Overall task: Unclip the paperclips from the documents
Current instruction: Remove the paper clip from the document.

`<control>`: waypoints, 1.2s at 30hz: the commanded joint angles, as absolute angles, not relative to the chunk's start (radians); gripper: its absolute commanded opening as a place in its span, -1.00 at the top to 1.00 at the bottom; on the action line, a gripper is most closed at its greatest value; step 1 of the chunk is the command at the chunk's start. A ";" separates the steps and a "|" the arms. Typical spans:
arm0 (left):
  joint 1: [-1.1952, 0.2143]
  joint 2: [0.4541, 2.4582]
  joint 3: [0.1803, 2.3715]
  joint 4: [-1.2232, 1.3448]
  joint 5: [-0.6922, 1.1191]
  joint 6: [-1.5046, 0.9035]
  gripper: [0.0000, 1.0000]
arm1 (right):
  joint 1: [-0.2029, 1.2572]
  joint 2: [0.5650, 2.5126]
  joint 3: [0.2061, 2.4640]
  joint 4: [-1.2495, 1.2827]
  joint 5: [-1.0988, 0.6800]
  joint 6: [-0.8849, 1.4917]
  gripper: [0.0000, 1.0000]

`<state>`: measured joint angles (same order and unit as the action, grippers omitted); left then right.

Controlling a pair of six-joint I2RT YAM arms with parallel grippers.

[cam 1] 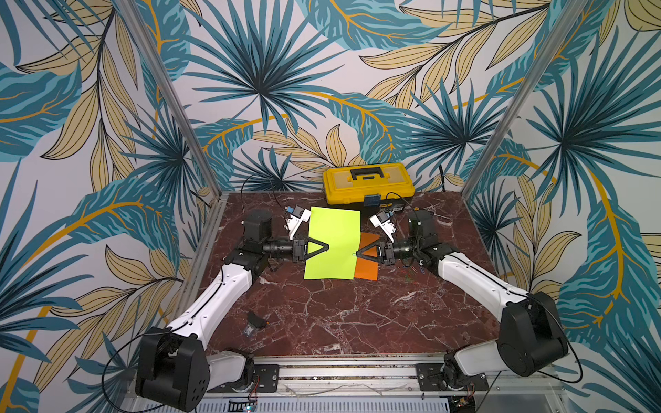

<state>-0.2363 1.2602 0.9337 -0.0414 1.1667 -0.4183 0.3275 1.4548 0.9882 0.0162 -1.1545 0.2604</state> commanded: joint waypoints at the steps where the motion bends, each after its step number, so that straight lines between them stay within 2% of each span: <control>1: -0.216 1.230 0.927 -0.031 1.178 -0.405 1.00 | 0.313 1.438 1.003 -0.020 -1.121 0.243 0.91; 36: -0.210 1.230 0.931 -0.031 1.181 -0.410 1.00 | 0.301 1.433 1.002 -0.030 -1.115 0.237 0.89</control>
